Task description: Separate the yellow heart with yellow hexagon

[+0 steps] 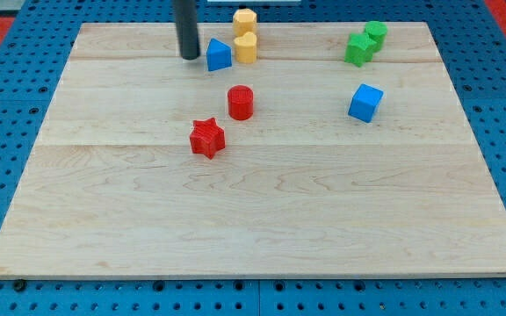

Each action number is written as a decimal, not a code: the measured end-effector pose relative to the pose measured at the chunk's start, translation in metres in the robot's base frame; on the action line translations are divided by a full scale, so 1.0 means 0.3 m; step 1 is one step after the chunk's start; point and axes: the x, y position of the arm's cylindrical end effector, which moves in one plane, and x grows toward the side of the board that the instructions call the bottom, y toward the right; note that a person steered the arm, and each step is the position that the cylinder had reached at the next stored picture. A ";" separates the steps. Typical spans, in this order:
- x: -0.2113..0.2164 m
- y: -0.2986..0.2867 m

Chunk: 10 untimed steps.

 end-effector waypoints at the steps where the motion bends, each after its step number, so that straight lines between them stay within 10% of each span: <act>1: -0.084 -0.096; 10: -0.163 0.586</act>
